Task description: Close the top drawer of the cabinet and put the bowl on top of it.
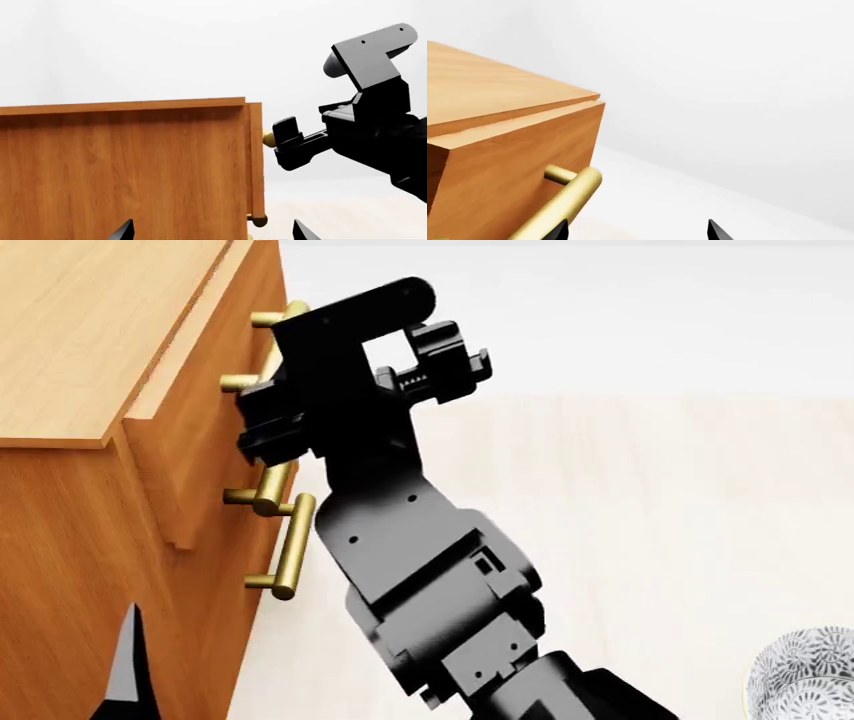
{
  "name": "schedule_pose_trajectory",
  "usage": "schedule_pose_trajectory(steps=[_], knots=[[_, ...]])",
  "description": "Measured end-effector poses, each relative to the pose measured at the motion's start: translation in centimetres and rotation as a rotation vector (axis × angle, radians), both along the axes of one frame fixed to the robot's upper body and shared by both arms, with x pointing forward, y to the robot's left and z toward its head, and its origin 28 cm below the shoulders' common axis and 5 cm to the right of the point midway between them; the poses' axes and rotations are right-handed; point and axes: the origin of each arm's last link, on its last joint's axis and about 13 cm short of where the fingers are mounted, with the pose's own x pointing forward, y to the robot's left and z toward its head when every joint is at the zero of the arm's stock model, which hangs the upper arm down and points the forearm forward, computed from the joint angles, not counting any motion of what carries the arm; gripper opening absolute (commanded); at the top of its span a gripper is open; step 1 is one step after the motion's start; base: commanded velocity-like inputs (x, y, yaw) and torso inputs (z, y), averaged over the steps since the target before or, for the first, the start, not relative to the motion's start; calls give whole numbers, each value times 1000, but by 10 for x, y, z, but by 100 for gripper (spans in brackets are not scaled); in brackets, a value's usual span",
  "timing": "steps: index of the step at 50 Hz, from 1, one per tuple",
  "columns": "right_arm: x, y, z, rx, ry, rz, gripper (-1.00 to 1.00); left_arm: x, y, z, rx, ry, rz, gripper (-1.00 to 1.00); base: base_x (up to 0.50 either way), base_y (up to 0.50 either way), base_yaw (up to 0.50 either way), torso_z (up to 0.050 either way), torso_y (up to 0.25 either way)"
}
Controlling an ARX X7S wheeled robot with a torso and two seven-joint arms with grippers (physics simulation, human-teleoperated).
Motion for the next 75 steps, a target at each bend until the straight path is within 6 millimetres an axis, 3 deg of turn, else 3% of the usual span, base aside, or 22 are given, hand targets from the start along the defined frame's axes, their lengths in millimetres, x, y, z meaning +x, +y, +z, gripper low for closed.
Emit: schedule_pose_trajectory(steps=[19, 38, 59, 75], knots=[[-8, 17, 2, -16, -7, 32, 100, 0, 1, -2, 3, 6, 9, 100, 0, 0, 0, 0, 0], [-16, 13, 5, -23, -20, 54, 100, 0, 2, -3, 3, 10, 16, 100, 0, 0, 0, 0, 1], [-22, -35, 8, -24, -47, -26, 100, 0, 3, -3, -2, 9, 20, 100, 0, 0, 0, 0, 0], [-40, -81, 16, -106, -57, -98, 100, 2, 2, -4, -3, 14, 19, 100, 0, 0, 0, 0, 0]])
